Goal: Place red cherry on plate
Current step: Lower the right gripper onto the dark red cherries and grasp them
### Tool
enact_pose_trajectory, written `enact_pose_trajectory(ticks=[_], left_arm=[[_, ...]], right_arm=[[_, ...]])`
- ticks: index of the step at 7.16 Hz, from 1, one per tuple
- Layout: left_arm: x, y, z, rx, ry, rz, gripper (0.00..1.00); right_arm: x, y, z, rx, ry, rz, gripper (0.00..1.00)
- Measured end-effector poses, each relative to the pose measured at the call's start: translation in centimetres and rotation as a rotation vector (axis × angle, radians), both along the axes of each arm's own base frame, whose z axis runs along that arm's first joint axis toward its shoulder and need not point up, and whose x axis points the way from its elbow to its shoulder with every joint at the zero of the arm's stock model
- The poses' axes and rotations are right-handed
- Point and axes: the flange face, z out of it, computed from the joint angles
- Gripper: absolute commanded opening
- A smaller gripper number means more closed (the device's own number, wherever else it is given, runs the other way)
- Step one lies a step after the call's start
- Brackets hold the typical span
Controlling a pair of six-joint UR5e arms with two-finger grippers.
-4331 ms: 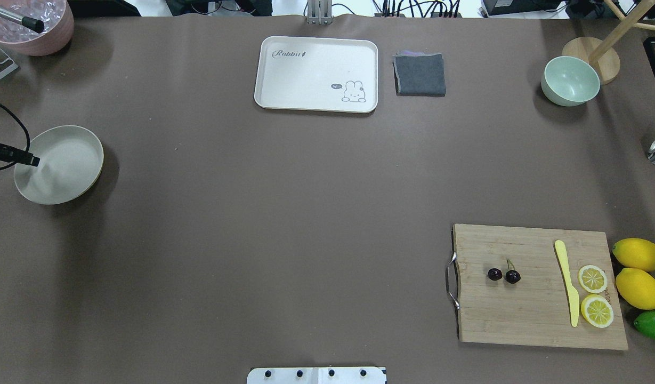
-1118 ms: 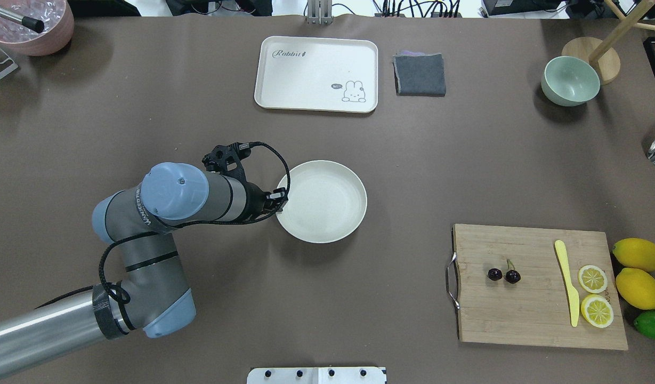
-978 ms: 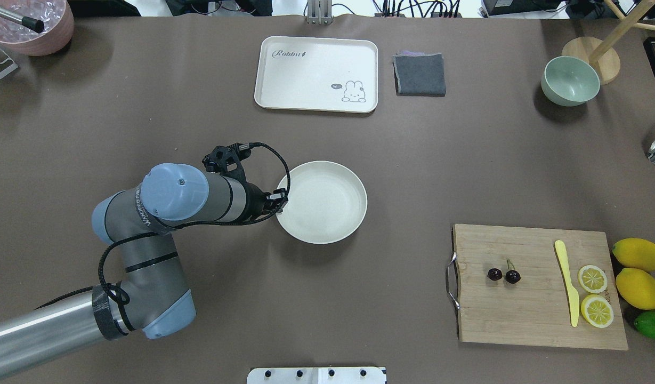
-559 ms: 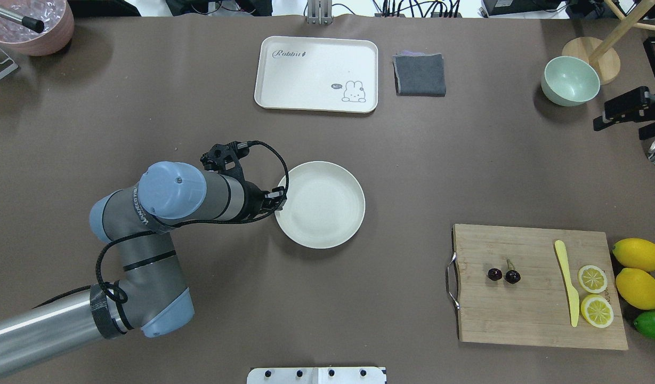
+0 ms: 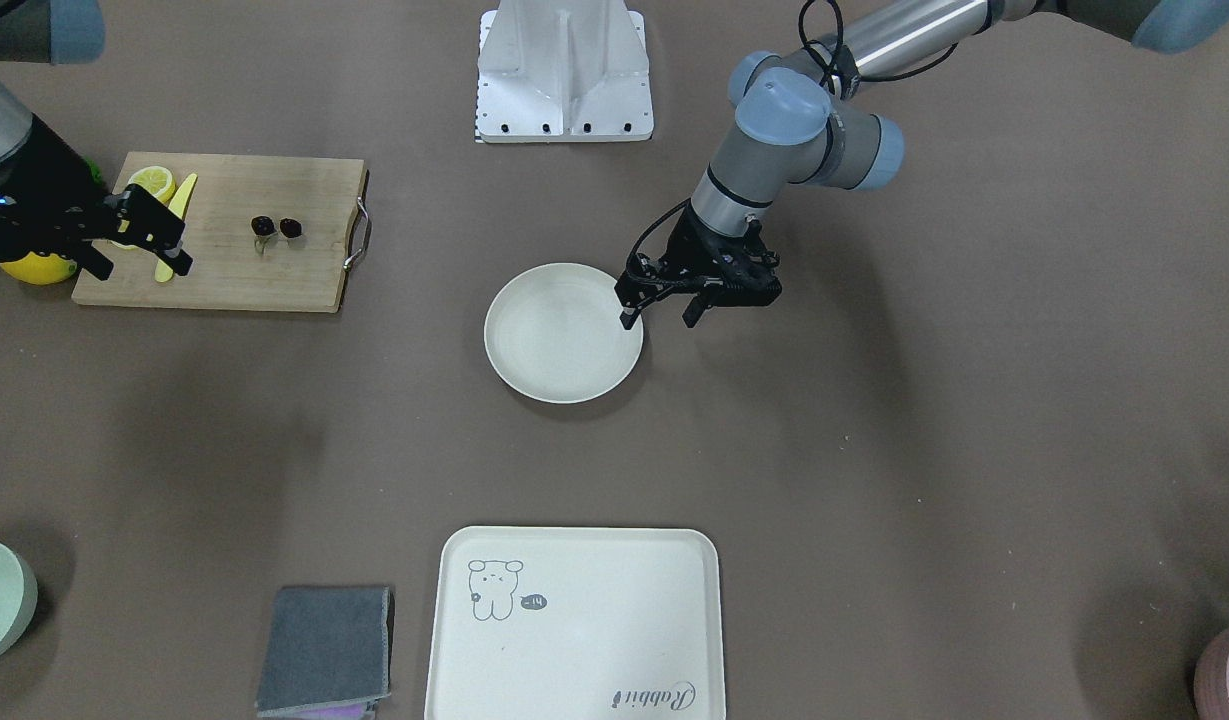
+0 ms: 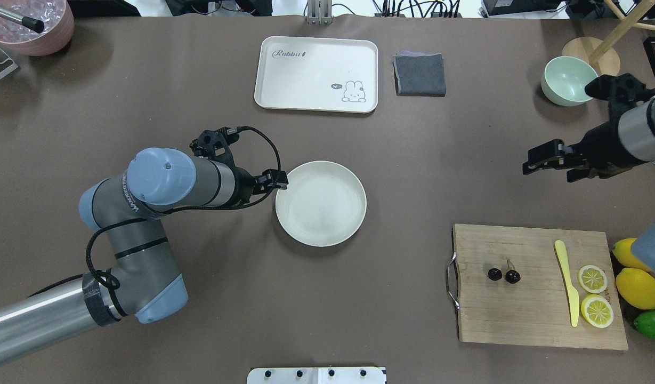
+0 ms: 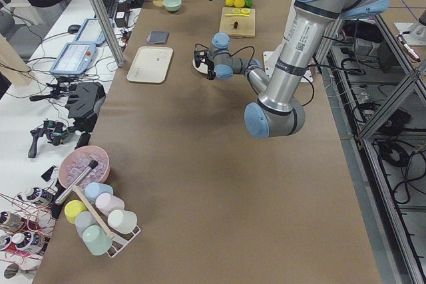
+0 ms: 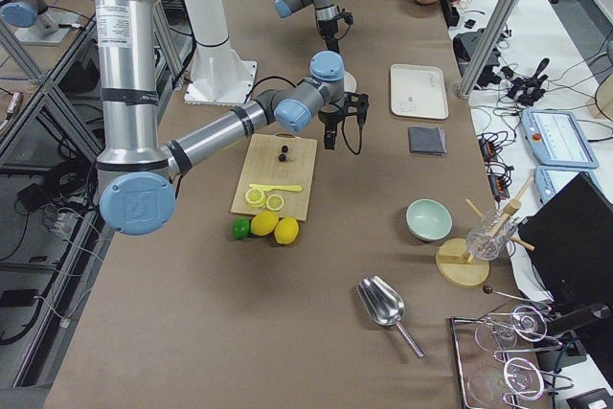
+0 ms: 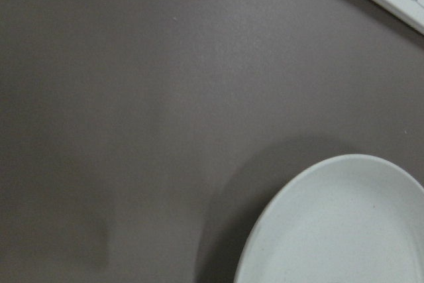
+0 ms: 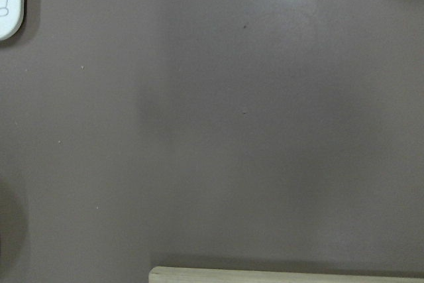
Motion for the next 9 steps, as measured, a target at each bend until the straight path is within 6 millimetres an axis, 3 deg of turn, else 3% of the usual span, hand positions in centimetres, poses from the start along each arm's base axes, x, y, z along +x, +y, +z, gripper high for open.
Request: enact_pose_trajectory(ticks=[2,3,5,9], left_arm=[[-3.3,-3.6,1.4,0.113,-0.075,-0.019,0.98],[-4.8,-5.2,2.2,0.165,-0.118,-0.017,0.98],[-6.0,-6.4,3.3,0.228,-0.171,0.003,0.98],[-6.4,-6.5,4.0,0.238,-0.186,0.007,0.98]], right_arm=[[-5.5,3.7,0.5,0.048,0.017,-0.029,1.0],[-6.6,5.8,1.9,0.074,0.027,-0.058,1.0],[-7.0,8.8,4.7,0.134,0.06,-0.122,1.0],[-10.4,12.4,5.9,0.15,0.093,-0.179,1.0]])
